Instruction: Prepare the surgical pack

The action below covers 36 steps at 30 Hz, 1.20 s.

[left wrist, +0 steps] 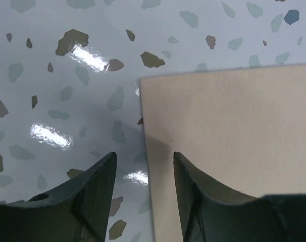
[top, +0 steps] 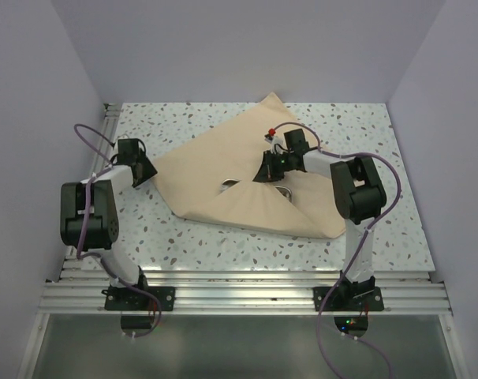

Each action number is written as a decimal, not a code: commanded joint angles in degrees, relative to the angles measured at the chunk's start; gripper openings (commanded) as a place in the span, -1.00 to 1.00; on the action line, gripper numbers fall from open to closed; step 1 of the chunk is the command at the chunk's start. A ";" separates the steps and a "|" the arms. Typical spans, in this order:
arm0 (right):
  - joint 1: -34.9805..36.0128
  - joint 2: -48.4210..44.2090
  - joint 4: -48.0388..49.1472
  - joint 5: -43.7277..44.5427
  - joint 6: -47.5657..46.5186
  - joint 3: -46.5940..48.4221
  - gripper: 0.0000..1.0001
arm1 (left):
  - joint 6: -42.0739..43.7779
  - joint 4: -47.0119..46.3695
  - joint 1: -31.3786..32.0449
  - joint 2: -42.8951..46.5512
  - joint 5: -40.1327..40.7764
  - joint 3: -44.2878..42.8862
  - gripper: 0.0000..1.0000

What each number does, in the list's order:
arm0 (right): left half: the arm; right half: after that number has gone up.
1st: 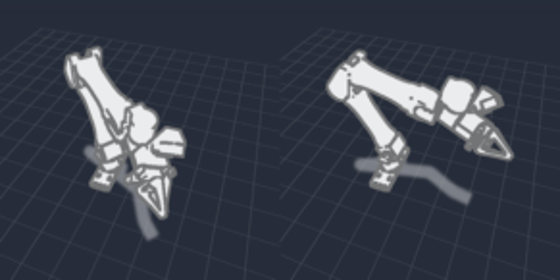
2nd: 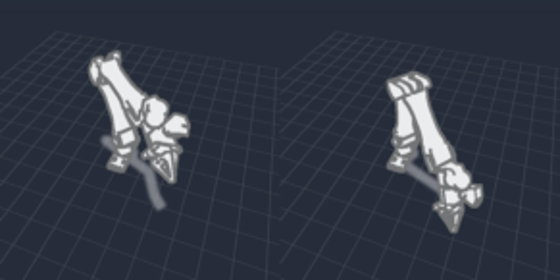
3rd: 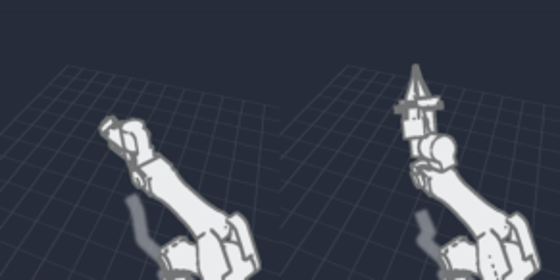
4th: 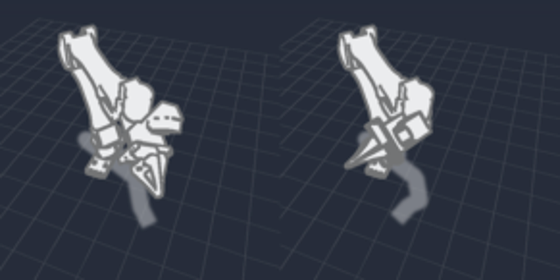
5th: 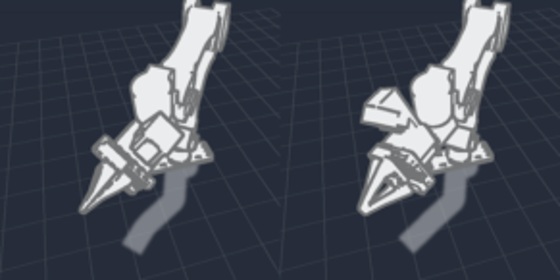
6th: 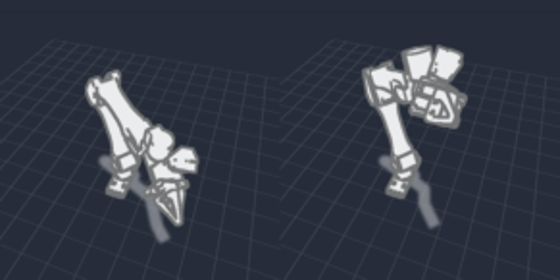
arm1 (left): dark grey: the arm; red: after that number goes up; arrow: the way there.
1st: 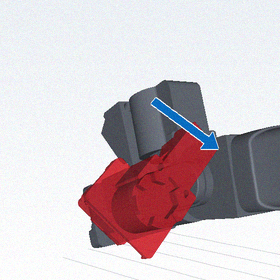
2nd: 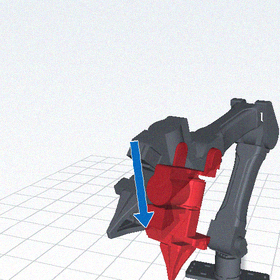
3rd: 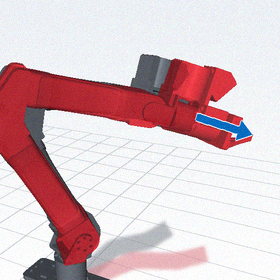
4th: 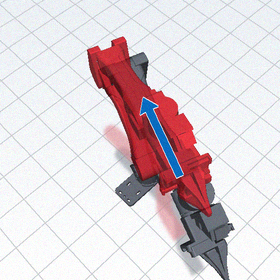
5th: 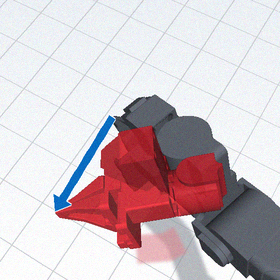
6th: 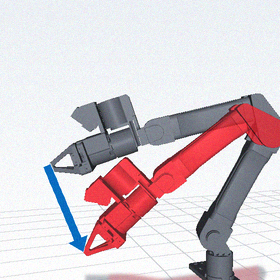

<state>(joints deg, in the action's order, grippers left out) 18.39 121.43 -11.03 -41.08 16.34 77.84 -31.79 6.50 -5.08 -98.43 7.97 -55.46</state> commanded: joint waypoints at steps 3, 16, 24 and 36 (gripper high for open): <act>1.38 3.99 -5.85 5.66 -2.72 -4.28 -1.00 | 0.15 -4.30 -1.86 -4.57 -5.24 -4.48 0.05; 1.38 3.20 -5.15 4.52 -2.45 -4.54 -1.00 | -2.66 -4.04 -3.97 -13.27 -10.16 -7.20 -0.23; 1.38 2.33 -4.71 4.17 -2.36 -5.24 -1.00 | -3.72 -3.51 -5.20 -14.16 -8.14 -6.85 -0.44; 1.47 1.71 -4.27 3.82 -2.28 -5.86 -1.00 | 0.06 -3.34 -3.36 -12.76 -7.53 -7.29 -1.00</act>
<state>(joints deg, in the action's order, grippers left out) 18.41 120.77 -7.90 -42.98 16.95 75.46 -34.85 -0.64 -9.52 -110.15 -1.50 -63.24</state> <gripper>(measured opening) 0.036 0.013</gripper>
